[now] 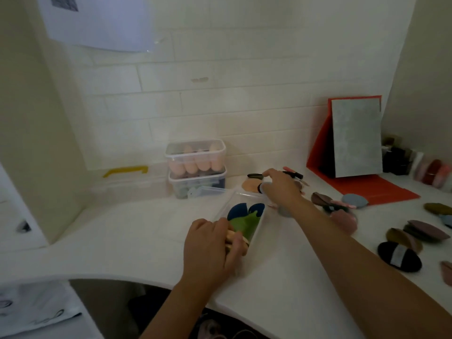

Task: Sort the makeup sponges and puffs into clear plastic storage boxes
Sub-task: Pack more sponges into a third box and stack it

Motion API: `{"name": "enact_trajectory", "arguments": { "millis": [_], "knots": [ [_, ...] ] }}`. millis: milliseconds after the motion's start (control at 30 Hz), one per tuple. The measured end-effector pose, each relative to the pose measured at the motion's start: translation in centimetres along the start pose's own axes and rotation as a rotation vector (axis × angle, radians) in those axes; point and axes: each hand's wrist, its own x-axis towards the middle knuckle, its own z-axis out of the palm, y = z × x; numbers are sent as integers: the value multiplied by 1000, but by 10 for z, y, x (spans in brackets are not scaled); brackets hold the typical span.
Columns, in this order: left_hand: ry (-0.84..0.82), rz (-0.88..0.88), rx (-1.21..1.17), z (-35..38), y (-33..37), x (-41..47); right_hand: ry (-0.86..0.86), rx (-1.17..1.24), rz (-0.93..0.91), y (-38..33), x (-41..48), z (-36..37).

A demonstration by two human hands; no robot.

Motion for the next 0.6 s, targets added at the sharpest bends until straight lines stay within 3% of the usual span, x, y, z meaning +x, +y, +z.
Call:
{"name": "enact_trajectory", "arguments": {
  "millis": [167, 333, 467, 600],
  "knots": [
    [-19, 15, -5, 6, -4, 0, -221, -114, 11, -1, 38, 5],
    [10, 28, -35, 6, -4, 0, -333, -252, -14, 5, 51, 23],
    [22, 33, -47, 8, -5, -1, -291, -281, -13, 9, 59, 28],
    [18, 27, -36, 8, -4, -2, -172, -517, -132, 8, 64, 33]
  ]
}}
